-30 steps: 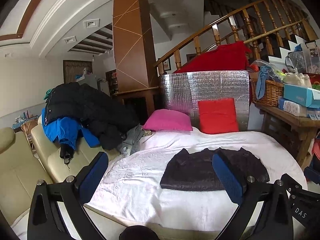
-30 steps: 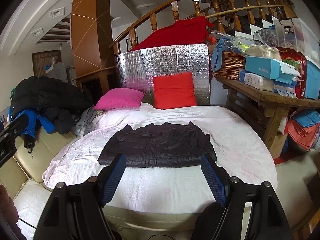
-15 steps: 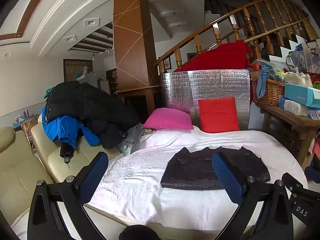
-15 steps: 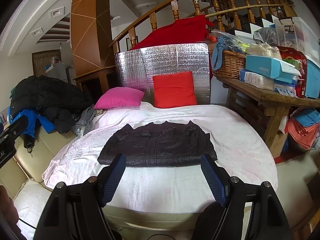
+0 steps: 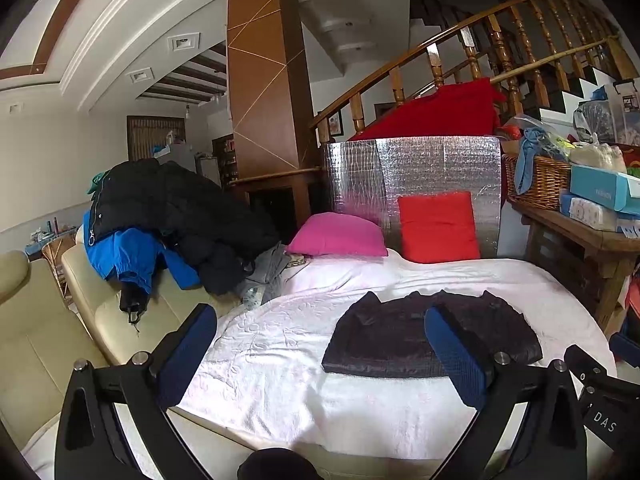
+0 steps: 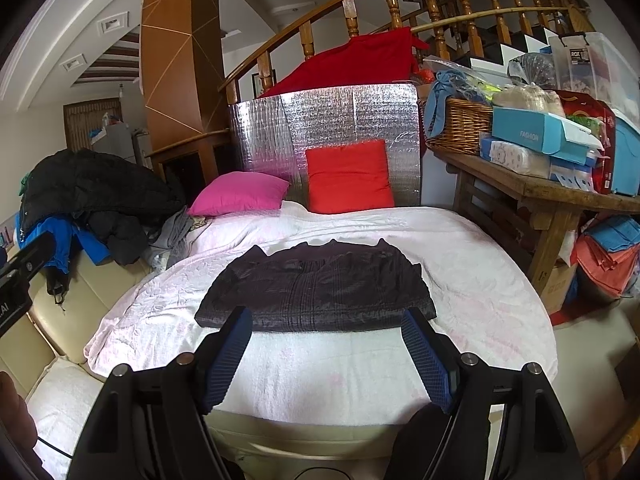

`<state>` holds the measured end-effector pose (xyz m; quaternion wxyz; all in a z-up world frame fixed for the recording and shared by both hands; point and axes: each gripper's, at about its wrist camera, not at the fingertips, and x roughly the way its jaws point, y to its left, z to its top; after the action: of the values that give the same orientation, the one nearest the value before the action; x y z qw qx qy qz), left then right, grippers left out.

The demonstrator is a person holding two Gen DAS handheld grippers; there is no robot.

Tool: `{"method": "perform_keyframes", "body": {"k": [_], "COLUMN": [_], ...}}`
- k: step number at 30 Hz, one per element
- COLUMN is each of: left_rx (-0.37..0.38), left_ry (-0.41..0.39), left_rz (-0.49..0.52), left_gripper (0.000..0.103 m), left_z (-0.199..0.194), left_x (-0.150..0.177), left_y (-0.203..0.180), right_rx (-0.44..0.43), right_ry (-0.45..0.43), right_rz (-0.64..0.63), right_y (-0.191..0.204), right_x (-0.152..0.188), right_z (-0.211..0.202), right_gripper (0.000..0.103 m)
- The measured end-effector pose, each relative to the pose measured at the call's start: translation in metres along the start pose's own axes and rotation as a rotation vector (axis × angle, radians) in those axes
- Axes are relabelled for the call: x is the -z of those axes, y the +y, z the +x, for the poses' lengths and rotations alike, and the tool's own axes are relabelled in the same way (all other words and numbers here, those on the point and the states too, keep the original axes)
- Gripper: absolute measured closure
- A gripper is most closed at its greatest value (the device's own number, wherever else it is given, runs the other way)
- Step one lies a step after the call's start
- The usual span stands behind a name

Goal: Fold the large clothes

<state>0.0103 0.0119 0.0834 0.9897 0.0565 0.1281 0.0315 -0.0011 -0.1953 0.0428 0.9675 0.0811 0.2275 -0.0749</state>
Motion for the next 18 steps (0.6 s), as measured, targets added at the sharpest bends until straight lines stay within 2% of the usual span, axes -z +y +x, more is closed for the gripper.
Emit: {"method": "perform_keyframes", "body": {"k": [11, 18], "left_rx": [0.007, 0.000], "left_ry": [0.001, 0.001], "left_rz": [-0.010, -0.016], "left_gripper": [0.000, 0.000], "left_z": [0.002, 0.005], "left_x": [0.000, -0.002], "left_y": [0.006, 0.010], "right_rx": [0.033, 0.033], "right_ry": [-0.051, -0.045], "right_rz": [0.002, -0.014], "right_y": [-0.001, 0.008], "right_x": [-0.013, -0.018], "right_z": [-0.007, -0.001], "right_gripper": [0.023, 0.023]}}
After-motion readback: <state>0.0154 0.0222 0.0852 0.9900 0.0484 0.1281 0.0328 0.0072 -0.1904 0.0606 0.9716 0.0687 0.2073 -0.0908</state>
